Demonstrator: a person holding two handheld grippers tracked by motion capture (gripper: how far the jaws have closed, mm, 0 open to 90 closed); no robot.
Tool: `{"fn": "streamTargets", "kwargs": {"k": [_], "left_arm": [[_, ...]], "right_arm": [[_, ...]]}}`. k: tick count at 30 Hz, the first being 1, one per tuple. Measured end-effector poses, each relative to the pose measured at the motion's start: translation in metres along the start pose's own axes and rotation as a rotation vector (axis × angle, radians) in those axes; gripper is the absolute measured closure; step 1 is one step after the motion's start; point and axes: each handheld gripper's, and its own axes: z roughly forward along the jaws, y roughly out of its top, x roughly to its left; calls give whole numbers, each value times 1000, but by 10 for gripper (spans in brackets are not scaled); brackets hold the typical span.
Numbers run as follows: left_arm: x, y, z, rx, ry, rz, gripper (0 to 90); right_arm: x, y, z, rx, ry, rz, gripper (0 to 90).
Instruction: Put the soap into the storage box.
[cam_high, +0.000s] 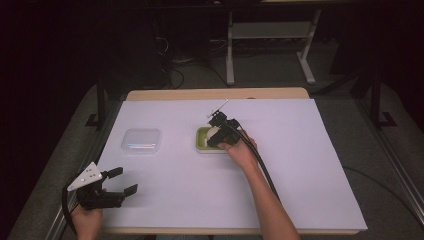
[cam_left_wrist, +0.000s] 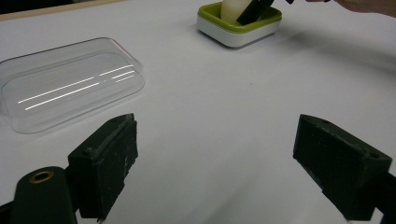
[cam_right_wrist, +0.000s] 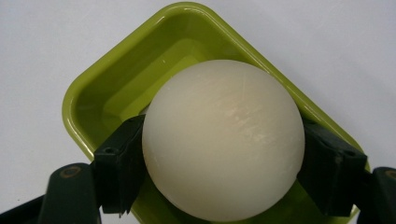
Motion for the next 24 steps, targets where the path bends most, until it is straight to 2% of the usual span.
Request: {"fn": "streamTargets", "kwargs": {"k": [24], "left_arm": [[0,0,0,-1,1,4,132]], "right_arm": [[0,0,-3,-4,6,-1,227]]}}
